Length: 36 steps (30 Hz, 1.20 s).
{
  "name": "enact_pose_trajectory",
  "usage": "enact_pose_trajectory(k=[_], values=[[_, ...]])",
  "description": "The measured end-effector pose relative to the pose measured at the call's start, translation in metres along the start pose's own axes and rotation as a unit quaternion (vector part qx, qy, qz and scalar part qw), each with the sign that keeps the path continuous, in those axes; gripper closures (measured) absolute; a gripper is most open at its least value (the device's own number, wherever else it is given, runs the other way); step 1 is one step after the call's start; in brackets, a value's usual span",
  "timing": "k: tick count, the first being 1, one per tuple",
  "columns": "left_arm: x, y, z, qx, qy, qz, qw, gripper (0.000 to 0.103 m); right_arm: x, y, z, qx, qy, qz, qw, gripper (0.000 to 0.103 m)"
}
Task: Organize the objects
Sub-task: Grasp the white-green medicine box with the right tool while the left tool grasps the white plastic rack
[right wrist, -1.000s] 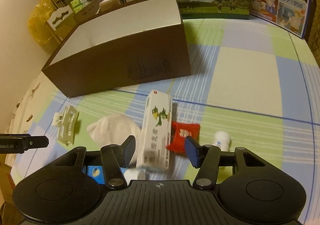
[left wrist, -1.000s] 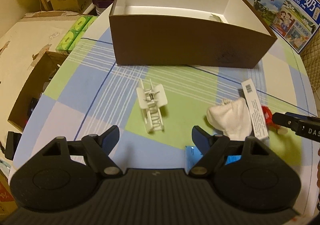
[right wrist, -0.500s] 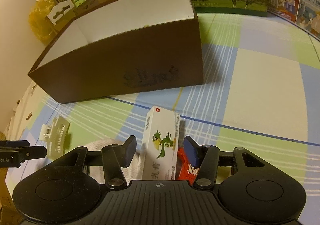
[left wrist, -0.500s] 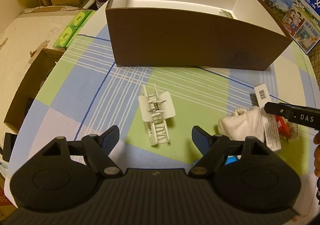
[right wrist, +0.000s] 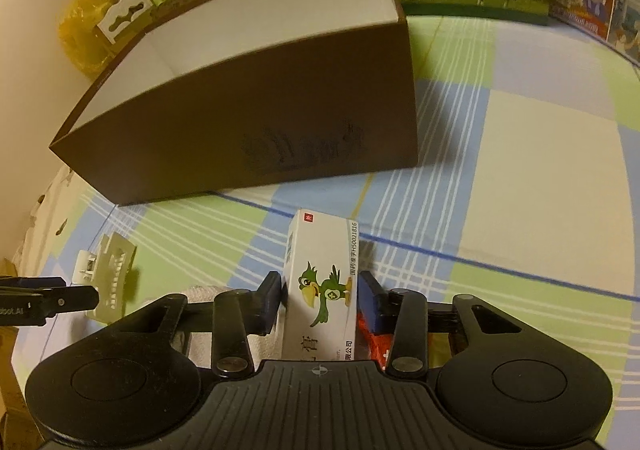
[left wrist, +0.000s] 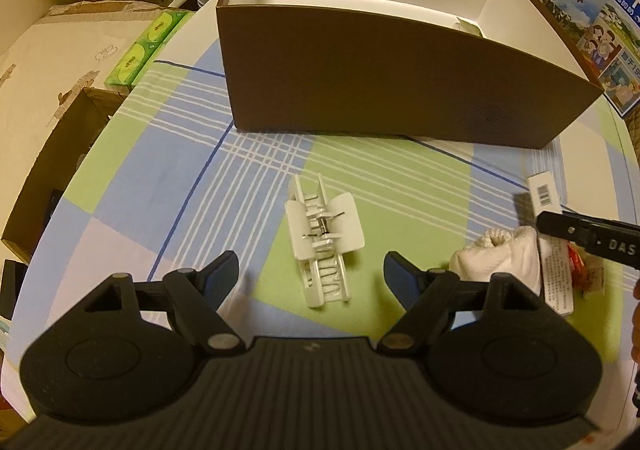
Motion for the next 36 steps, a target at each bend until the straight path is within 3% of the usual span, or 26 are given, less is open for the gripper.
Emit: enact_pose_trajectory(k=[10,16,18,26,36], values=[[0.008,0.018,0.003,-0.001,0.003,0.009,1.0,0.032,-0.032,0.01,-0.003,0.009,-0.003,0.048,0.999,0.065],[0.015,0.022,0.003,0.003,0.006,0.001,1.0,0.05,-0.043,0.011,-0.005,0.007,-0.006,0.063,0.998,0.065],[0.017,0.022,0.003,0.003,0.001,-0.002,1.0,0.065,-0.046,0.011,-0.005,0.008,-0.005,0.065,0.998,0.065],[0.01,0.019,0.003,0.011,0.004,0.008,0.9999,0.066,-0.052,0.011,-0.005,0.01,-0.004,0.067,0.998,0.065],[-0.031,0.027,0.006,0.018,-0.008,0.053,0.9984,0.066,-0.064,0.018,-0.017,0.003,0.015,0.079,0.997,0.065]])
Point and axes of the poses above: each gripper's, at about its wrist camera, not at the fingertips, and x roughly the way its jaws point, z to its right, y to its top, the point moved 4 cm from there along x, roughly the way its jaws point, and after that the axes turned 2 degrees about x, right-handed, at the moved point
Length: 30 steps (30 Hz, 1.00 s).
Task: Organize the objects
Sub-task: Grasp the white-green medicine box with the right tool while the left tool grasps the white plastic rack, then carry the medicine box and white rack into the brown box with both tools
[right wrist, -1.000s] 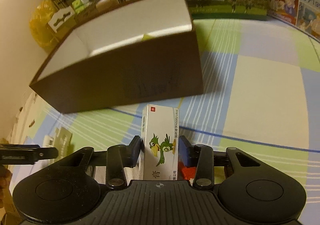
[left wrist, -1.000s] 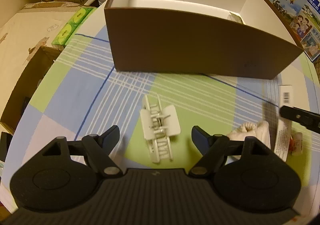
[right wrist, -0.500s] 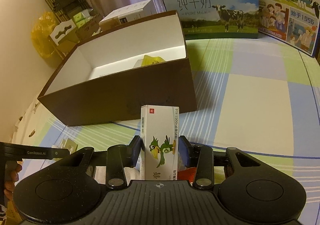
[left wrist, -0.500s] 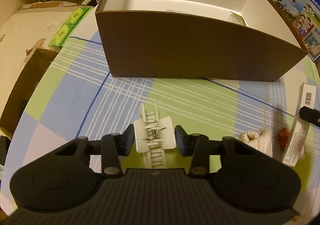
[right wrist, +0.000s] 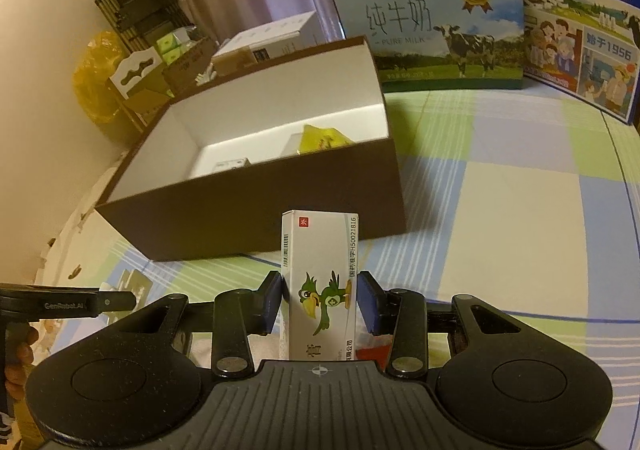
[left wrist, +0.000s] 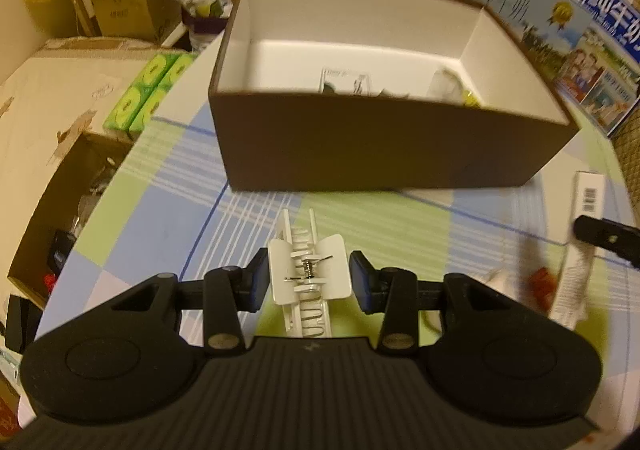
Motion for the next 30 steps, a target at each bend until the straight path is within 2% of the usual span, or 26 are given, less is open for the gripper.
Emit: enact_pose_trajectory(k=[8,15,24,30], values=[[-0.037,0.028,0.008,0.017,-0.01,0.049,0.9986,0.066,-0.006,0.022,-0.018,-0.013,0.026,0.018,0.999,0.065],[-0.051,0.067,0.014,0.036,-0.01,0.086,0.9956,0.066,-0.001,0.056,-0.035,-0.013,0.052,0.032,0.998,0.065],[-0.044,0.129,0.021,0.058,0.002,0.118,0.9913,0.066,0.019,0.113,-0.063,-0.005,0.083,0.056,0.995,0.065],[-0.015,0.157,0.018,0.063,0.009,0.105,0.9924,0.066,0.05,0.143,-0.073,0.009,0.082,0.051,0.995,0.065]])
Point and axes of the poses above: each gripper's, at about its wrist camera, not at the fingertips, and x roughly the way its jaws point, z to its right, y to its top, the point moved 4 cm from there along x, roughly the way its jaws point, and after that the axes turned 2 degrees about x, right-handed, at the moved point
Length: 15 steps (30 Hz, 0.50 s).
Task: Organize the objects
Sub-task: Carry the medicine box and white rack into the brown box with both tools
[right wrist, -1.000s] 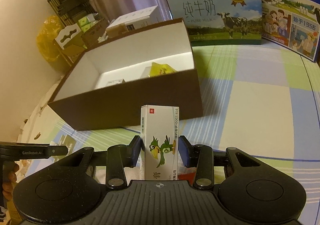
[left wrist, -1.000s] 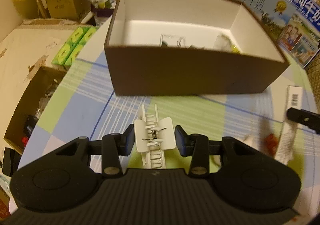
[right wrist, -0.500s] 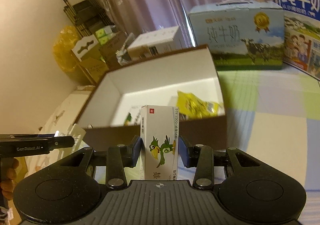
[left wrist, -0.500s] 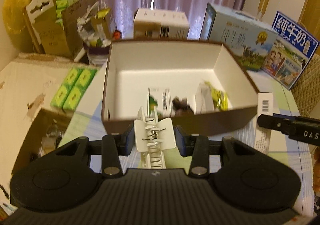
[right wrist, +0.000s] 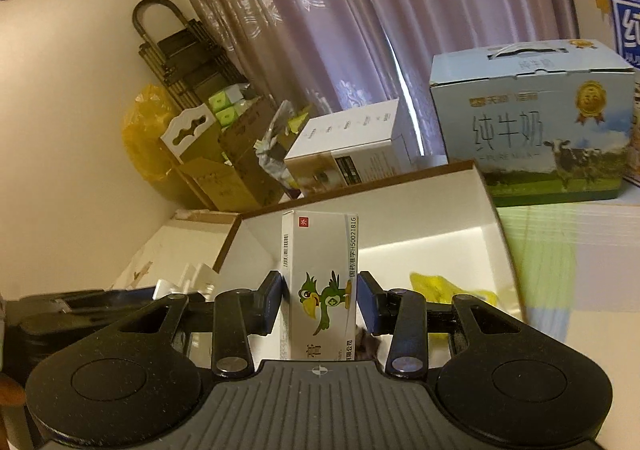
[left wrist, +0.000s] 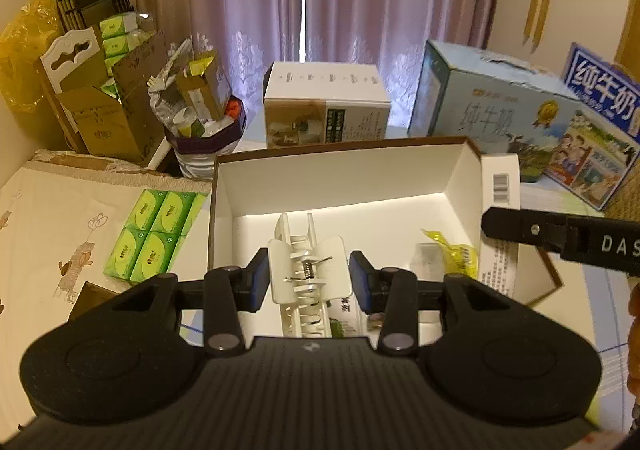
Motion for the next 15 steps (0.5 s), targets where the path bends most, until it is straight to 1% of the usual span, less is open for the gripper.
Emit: enact_pose_trajectory(k=[4,8,15], values=[[0.029,0.005,-0.004,0.004,0.004,-0.02,0.9998,0.066,0.029,0.006,0.005,0.004,-0.018,-0.019,1.0,0.065],[0.055,0.007,-0.008,0.011,0.008,-0.035,0.9993,0.066,0.06,0.008,0.011,0.0,-0.045,-0.038,0.998,0.065],[0.086,0.013,-0.013,0.017,0.01,-0.045,0.9988,0.066,0.104,0.006,0.026,0.023,-0.07,-0.071,0.995,0.065]])
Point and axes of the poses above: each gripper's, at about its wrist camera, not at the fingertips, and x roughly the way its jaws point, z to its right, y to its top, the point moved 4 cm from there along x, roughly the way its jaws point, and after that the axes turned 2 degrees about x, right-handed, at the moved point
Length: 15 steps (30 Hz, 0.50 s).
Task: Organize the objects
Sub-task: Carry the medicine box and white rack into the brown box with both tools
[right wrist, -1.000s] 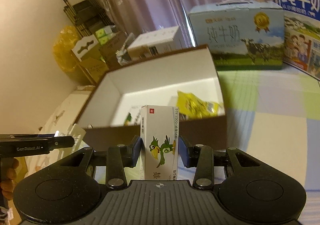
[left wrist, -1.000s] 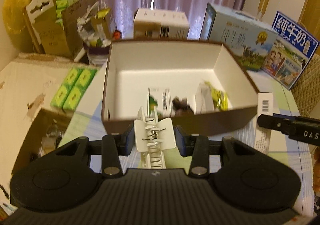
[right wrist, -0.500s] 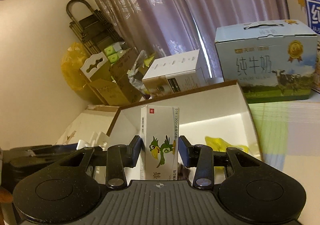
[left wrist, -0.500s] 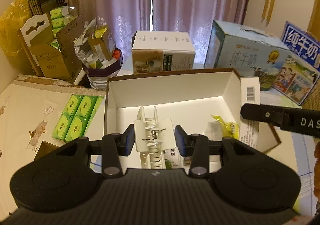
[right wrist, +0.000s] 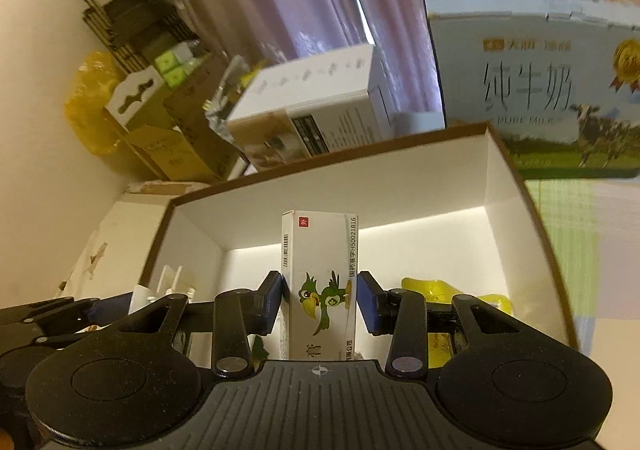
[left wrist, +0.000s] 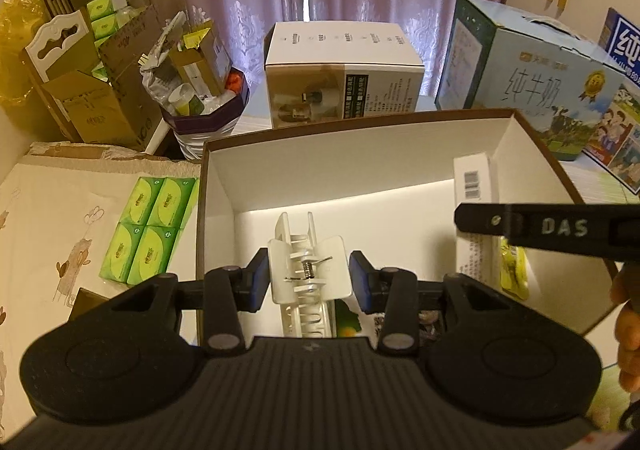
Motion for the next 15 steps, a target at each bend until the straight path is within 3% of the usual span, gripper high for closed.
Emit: enact_pose_trajectory(k=[15], values=[[0.039,0.0,-0.006,0.004,-0.002,-0.027,0.9996,0.066,0.063,0.009,0.015,0.002,-0.058,-0.055,0.997,0.065]])
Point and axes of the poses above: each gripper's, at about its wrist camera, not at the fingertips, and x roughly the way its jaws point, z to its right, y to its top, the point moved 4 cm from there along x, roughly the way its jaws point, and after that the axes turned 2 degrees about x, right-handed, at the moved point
